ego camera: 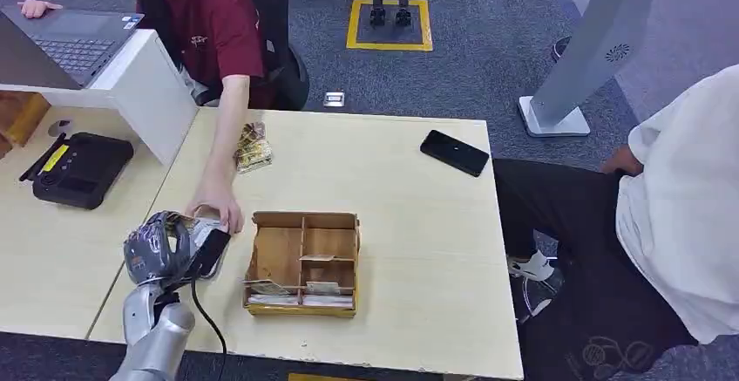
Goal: Pass the card to the sensor for recognition and then transmit it.
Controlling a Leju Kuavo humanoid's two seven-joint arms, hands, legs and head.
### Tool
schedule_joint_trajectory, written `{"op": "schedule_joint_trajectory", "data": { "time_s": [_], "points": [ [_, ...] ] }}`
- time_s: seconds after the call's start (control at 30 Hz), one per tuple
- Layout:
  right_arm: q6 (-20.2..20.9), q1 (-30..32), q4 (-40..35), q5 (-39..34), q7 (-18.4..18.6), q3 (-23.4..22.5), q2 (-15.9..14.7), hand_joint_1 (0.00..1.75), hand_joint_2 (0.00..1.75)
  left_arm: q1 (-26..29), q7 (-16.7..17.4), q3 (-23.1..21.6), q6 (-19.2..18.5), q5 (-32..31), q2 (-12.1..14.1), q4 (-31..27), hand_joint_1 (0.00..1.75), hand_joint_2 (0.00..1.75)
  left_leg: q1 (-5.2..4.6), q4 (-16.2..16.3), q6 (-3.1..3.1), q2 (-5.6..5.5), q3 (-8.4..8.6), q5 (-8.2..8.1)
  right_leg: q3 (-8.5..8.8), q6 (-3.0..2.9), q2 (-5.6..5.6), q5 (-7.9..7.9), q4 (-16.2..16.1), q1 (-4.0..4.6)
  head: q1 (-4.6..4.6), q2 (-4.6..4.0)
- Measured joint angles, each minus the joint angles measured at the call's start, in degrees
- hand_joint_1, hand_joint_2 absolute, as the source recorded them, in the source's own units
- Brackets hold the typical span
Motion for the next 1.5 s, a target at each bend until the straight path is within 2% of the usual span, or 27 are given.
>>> {"op": "schedule_joint_trajectory", "data": {
  "time_s": [0.4, 0.57, 0.67, 0.73, 0.9, 1.03, 1.2, 1.5],
  "points": [
    [0.0, 0.0, 0.0, 0.0, 0.0, 0.0, 0.0, 0.00, 1.75, -0.1, -0.9, -1.9, -0.6, 7.7, 0.1, 1.3, 1.75, 1.75, -0.01, 0.0, 0.00, 0.00, 0.01, 0.00, -0.01, 0.00, 0.00, 0.00, 0.0, 0.00, 0.00, 0.00],
    [-0.2, 0.1, 0.0, -0.1, 0.1, 0.0, 0.0, 0.00, 1.75, -0.1, 0.3, -6.6, -6.4, 18.6, 0.4, 0.9, 1.75, 1.75, -0.01, 0.0, 0.00, -0.08, 0.01, 0.00, 0.02, 0.00, -0.10, 0.00, 0.0, -0.01, 0.00, 0.00],
    [-0.3, 0.1, 0.0, -0.3, 0.2, 0.0, 0.0, 0.00, 1.75, -0.1, 1.0, -9.2, -12.1, 25.0, 0.6, -0.8, 1.75, 1.75, -0.01, 0.0, 0.00, -0.10, 0.01, 0.00, 0.03, 0.00, -0.12, 0.00, 0.0, -0.01, 0.00, 0.00],
    [-0.6, 0.1, 0.0, -0.3, 0.2, 0.0, 0.0, 0.00, 1.75, 0.1, 1.5, -10.6, -14.1, 26.7, 0.6, -1.9, 1.75, 1.75, -0.01, 0.0, 0.00, -0.08, 0.01, 0.00, 0.03, 0.00, -0.10, 0.00, 0.0, -0.01, 0.00, 0.00],
    [-0.8, 0.2, 0.0, -0.3, 0.2, 0.0, 0.0, 0.00, 1.75, 0.5, 1.6, -12.6, -15.4, 28.5, 0.6, -3.2, 1.75, 1.75, -0.01, 0.0, 0.00, -0.06, 0.01, 0.00, 0.02, 0.00, -0.08, 0.00, 0.0, -0.01, 0.00, 0.00],
    [-0.9, 0.3, 0.0, -0.4, 0.2, 0.0, 0.0, 0.00, 1.75, 1.0, 1.9, -13.8, -20.1, 33.9, 0.6, -5.3, 1.75, 1.75, 0.00, 0.0, 0.00, -0.08, 0.00, 0.00, -0.01, 0.01, -0.09, -0.01, 0.0, 0.00, -0.02, 0.00],
    [-0.8, 0.3, 0.0, -0.5, 0.2, 0.0, 0.0, 0.00, 1.75, 1.1, 3.4, -16.0, -20.9, 35.5, 0.5, -9.0, 1.75, 1.75, 0.00, 0.0, 0.00, -0.05, -0.02, 0.00, -0.01, 0.01, -0.08, -0.02, 0.0, 0.00, 0.00, 0.00],
    [-0.8, 0.4, 0.0, -0.5, 0.2, 0.0, 0.0, 0.00, 1.75, 1.1, 3.2, -18.1, -22.3, 37.5, 0.6, -10.9, 1.75, 1.75, -0.01, 0.0, 0.00, -0.06, -0.02, 0.00, -0.01, 0.01, -0.08, -0.02, 0.0, 0.00, 0.00, 0.00]
  ]
}}
